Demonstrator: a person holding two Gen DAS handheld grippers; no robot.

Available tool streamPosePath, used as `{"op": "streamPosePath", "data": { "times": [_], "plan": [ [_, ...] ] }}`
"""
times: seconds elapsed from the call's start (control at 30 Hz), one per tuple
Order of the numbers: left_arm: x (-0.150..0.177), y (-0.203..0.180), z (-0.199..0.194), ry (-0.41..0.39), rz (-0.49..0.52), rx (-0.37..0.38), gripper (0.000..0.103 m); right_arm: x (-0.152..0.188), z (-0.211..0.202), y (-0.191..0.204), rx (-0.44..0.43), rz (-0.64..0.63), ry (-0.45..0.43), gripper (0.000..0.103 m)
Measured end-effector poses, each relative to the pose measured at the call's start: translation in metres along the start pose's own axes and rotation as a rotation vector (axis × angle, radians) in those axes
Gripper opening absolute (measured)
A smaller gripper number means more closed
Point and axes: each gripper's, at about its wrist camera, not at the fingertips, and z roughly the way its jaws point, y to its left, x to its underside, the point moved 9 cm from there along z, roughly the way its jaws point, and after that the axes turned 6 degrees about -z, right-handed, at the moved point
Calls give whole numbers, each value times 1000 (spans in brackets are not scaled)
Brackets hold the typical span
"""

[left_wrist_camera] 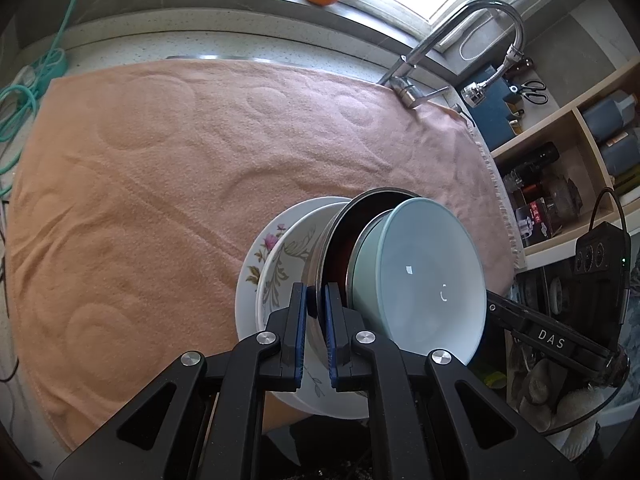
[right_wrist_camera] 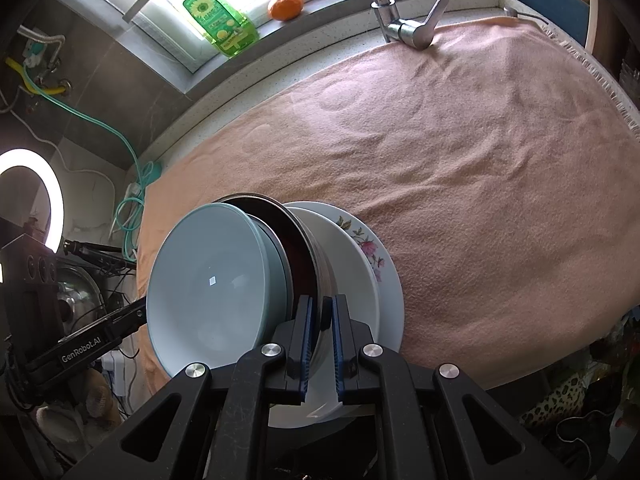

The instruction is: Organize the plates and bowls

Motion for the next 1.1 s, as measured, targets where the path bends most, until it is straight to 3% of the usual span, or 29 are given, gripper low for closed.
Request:
{"op": "streamPosePath", "data": {
  "times": [0.33, 0.67, 1.1],
  "plan": [
    [-1, 0, 0, 6, 0, 10, 7, 0, 0, -2, -9, 2, 4, 11],
    [-4, 6, -12, -26, -12, 13, 15, -2, -10, 0, 8, -7, -19, 13],
    [-3, 13, -49, -212, -62, -141, 15, -5, -39, 3, -3, -102, -84, 20]
  ]
}}
